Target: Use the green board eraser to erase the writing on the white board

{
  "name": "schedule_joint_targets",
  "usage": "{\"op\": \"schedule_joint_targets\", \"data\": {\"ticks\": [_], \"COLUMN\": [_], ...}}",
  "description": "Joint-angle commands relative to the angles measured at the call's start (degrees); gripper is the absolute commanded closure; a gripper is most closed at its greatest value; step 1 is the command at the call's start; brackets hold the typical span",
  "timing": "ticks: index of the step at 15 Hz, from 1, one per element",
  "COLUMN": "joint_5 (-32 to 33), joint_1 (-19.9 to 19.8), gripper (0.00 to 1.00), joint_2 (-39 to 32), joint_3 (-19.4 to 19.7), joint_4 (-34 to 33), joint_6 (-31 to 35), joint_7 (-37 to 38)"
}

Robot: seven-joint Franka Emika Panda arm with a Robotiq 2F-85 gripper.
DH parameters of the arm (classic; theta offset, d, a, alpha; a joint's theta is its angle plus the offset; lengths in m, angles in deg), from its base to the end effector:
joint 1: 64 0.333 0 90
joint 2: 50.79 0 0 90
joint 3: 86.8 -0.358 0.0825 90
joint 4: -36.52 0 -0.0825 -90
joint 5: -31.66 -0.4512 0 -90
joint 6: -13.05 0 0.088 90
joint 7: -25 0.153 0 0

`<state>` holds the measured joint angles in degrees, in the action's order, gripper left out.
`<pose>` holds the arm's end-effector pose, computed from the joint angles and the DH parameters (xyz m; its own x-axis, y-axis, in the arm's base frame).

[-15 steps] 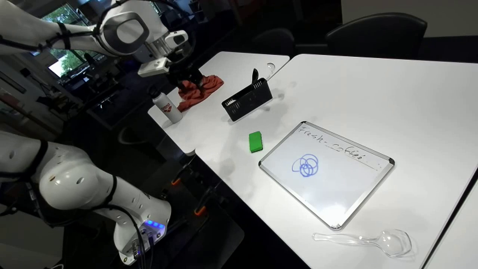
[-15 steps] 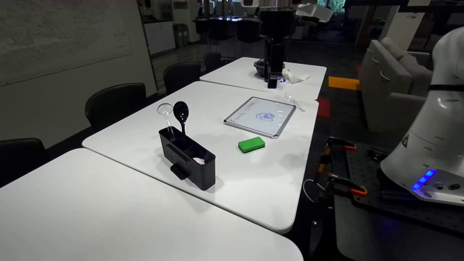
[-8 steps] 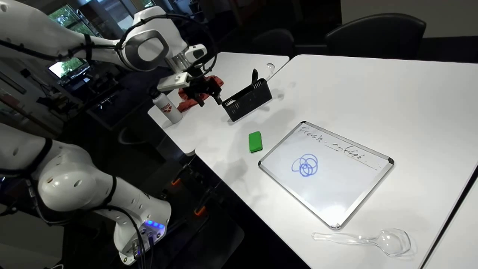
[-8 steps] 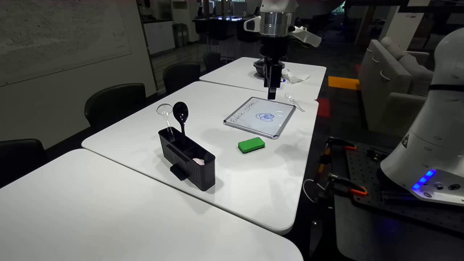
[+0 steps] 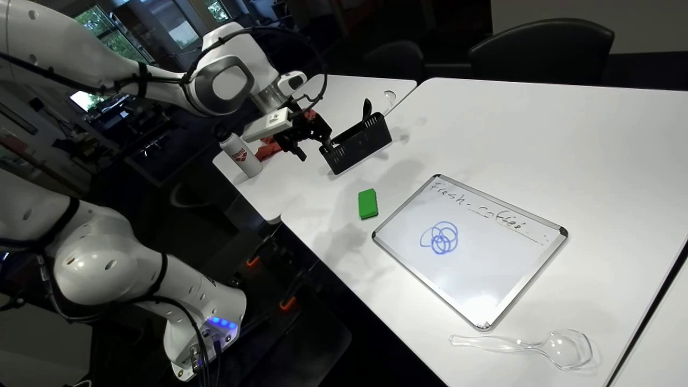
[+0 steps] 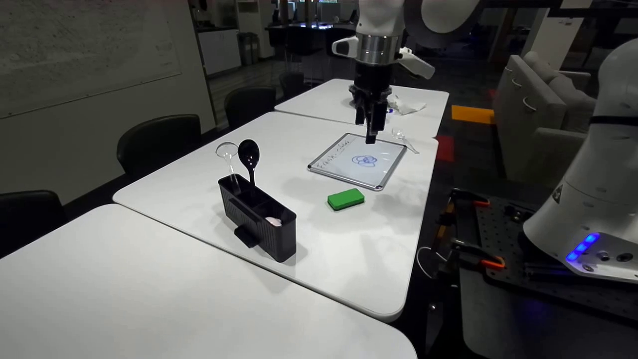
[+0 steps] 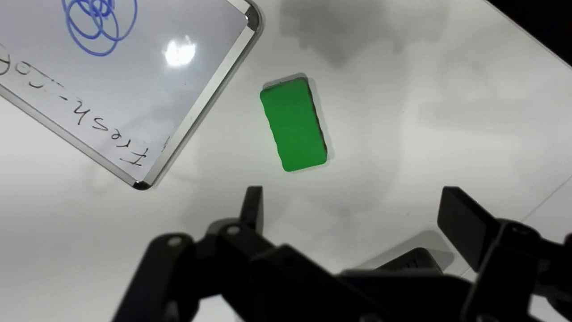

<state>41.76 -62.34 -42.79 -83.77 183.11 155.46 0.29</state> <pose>0.4902 -0.0151 0.2685 0.8554 0.5179 0.0084 0.5130 -0.8494 0.1236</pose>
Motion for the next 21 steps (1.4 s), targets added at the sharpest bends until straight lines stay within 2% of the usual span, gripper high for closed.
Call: {"op": "schedule_joint_targets", "data": {"ticks": [1,3,4,6,7,8,15,21], "joint_5": [1.12,-8.28,-12.99,-21.77,-19.61,-17.27,-16.69,-9.47], "joint_1": [-1.84,-1.95,-2.57,-6.06,-7.94,-6.87,-8.3,-8.5], "gripper": [0.0,0.0,0.0,0.0,0.0,0.0,0.0,0.0], "joint_2": [-7.36,-12.59,-14.72,-17.89,-18.81,-16.7,-18.25,-21.74], "joint_3": [2.58,2.52,0.85,-3.6,-3.94,-3.51,-4.64,-2.44], "joint_4": [1.64,2.48,2.19,0.18,-0.67,1.63,1.03,-0.16], "joint_6": [15.17,24.38,26.12,24.78,23.03,24.35,24.91,25.76], "joint_7": [-11.65,-21.62,-26.37,-36.38,-35.98,-31.96,-32.83,-27.6]}}
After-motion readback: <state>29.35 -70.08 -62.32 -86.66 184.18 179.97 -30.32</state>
